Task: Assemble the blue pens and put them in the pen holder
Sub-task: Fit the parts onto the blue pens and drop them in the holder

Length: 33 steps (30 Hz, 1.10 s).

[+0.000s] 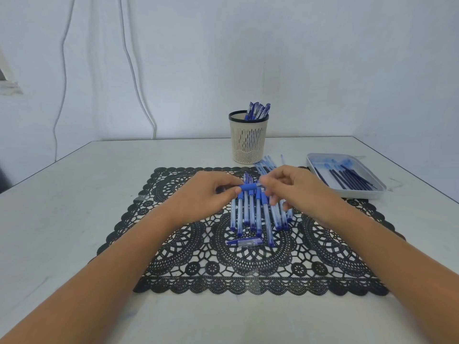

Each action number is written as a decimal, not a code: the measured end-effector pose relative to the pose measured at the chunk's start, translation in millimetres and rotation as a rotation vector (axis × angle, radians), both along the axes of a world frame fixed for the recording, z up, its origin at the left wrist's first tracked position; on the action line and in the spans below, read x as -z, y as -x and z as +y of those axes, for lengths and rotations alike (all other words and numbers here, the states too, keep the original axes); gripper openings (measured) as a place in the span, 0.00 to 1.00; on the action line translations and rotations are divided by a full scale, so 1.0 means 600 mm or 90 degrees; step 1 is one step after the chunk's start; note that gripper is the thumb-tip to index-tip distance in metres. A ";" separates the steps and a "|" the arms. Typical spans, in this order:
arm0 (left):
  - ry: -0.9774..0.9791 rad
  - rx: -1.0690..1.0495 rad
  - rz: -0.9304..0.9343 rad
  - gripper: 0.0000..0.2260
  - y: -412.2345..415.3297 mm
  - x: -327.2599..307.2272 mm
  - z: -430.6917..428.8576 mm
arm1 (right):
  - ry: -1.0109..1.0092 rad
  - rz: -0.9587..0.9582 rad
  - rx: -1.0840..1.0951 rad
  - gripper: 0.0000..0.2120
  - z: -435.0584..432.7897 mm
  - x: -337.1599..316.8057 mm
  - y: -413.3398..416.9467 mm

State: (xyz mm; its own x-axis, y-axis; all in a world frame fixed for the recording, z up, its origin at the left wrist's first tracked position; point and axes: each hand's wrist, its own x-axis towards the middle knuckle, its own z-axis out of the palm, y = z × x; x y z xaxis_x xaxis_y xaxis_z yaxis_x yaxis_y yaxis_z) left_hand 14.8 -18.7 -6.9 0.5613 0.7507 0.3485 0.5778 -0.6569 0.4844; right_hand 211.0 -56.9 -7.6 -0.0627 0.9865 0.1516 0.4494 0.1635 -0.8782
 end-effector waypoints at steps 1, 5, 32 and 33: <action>0.002 0.001 0.002 0.09 0.000 0.000 0.000 | -0.001 -0.014 0.012 0.11 0.001 0.000 0.001; 0.025 0.008 -0.003 0.08 0.000 0.002 0.001 | 0.000 -0.005 0.011 0.09 0.001 -0.001 -0.002; 0.056 -0.068 0.020 0.10 0.012 0.005 0.012 | -0.076 -0.362 -0.244 0.07 -0.031 0.005 0.033; 0.057 -0.067 0.021 0.10 0.011 0.004 0.011 | -0.077 -0.367 -0.248 0.07 -0.030 0.007 0.033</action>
State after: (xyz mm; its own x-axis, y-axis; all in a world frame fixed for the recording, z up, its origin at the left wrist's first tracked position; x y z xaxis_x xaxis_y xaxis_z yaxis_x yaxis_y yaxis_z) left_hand 8.0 -12.0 -9.6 0.4881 0.8329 0.2610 0.6572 -0.5475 0.5180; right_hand 190.9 -75.0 -11.6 -0.5109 0.8543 0.0958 0.7265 0.4886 -0.4831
